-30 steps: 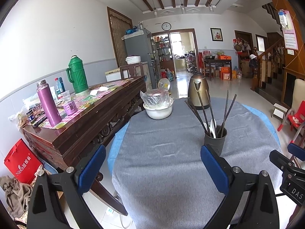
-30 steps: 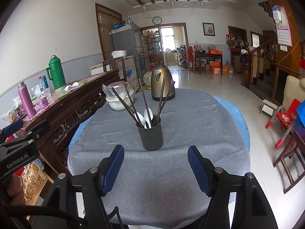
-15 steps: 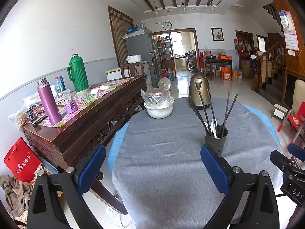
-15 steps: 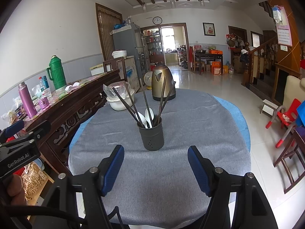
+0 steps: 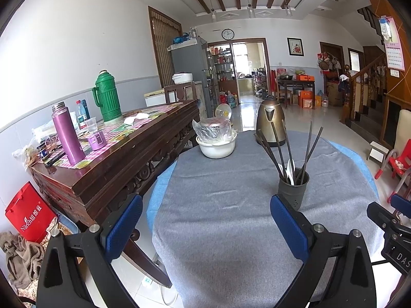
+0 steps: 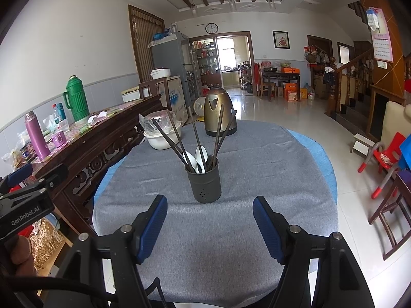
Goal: Organize utensils
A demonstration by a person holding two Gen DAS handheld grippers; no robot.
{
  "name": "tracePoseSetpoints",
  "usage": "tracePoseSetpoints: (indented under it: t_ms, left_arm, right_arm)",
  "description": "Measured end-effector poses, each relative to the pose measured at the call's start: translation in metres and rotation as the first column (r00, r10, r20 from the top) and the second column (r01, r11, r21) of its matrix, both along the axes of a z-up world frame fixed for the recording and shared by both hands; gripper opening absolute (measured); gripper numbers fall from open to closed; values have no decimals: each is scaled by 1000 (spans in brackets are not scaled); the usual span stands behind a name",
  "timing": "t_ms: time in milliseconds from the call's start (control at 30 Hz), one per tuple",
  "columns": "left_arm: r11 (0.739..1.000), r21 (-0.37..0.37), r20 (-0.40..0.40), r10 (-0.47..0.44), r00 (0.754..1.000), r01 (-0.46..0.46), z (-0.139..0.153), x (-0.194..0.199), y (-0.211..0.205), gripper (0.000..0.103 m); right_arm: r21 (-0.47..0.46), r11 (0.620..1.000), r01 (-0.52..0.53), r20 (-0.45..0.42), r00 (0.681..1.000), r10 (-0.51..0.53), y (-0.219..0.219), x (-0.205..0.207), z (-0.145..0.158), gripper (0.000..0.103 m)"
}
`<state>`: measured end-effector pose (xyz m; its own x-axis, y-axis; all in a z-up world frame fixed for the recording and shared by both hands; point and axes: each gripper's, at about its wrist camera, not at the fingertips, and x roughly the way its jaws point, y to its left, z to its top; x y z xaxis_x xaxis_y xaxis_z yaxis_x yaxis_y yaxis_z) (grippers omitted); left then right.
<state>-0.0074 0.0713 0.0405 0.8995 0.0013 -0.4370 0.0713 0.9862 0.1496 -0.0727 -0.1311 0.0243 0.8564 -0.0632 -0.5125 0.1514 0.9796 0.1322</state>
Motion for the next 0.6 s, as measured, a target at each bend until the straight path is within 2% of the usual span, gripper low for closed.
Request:
tracePoseSetpoints:
  t_ms: [600]
  left_arm:
    - [1000, -6, -11, 13, 1000, -13, -2, 3, 3, 99]
  right_arm:
    - [1, 1000, -1, -1, 1000, 1, 0, 0, 0, 73]
